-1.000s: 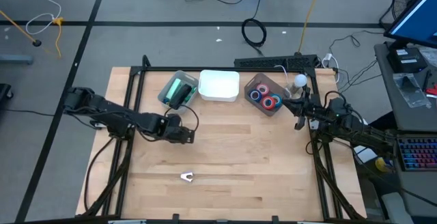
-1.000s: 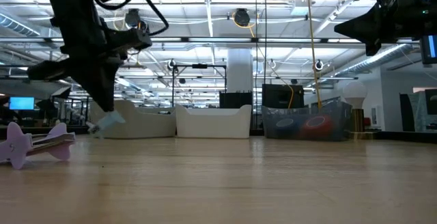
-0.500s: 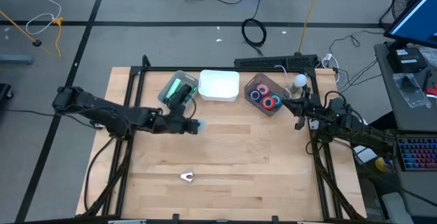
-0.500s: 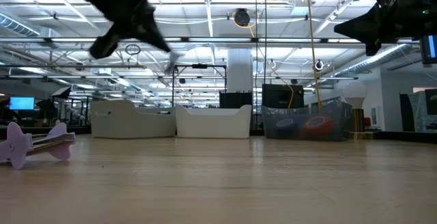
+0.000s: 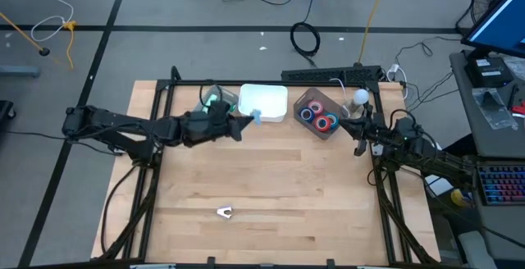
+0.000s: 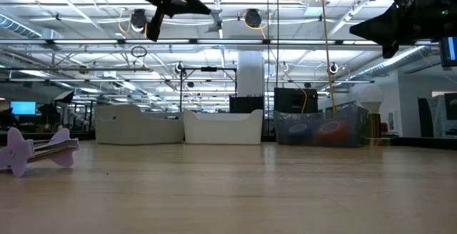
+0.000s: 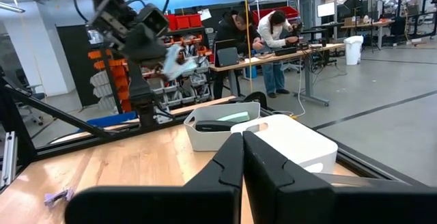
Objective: Pick and place Stapler, Stapler remover, tape
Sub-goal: Put the blue staple remover into the white bin
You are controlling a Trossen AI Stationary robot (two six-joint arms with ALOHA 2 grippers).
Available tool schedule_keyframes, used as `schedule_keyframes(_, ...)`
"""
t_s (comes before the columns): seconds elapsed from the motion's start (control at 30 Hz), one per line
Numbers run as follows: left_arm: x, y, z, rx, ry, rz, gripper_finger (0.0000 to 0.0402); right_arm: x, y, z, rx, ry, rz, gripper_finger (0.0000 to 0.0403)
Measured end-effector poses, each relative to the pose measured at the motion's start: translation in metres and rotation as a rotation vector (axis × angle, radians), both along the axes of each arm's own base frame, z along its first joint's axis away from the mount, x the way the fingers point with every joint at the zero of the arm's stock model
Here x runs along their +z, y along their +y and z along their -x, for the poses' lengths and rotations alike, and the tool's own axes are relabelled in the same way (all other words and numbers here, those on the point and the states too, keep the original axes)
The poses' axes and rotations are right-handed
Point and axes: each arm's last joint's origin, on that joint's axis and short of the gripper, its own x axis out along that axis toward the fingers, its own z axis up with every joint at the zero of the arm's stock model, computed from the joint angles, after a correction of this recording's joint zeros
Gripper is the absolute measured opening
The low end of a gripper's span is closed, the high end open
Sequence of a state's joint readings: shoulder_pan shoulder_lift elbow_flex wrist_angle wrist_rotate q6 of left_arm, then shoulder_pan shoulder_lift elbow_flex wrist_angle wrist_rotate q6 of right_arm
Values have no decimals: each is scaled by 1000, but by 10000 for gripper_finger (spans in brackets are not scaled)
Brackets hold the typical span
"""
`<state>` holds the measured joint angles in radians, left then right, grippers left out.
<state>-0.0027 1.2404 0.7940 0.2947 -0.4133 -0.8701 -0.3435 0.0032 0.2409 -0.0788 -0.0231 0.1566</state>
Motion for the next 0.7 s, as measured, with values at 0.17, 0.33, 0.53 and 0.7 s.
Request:
schedule_keyframes(0.17,-2,23,2,59,38,-40,0,0,0,0,0,0,0,0)
schedule_keyframes(0.33,-1,45,5,116,69,-101,0,0,0,0,-1,2,6,0)
schedule_keyframes(0.53,2,69,10,140,134,-161,0,0,0,0,0,2,7,0)
schedule_keyframes(0.7,28,87,8,152,318,-268,0,0,0,0,-1,2,7,0)
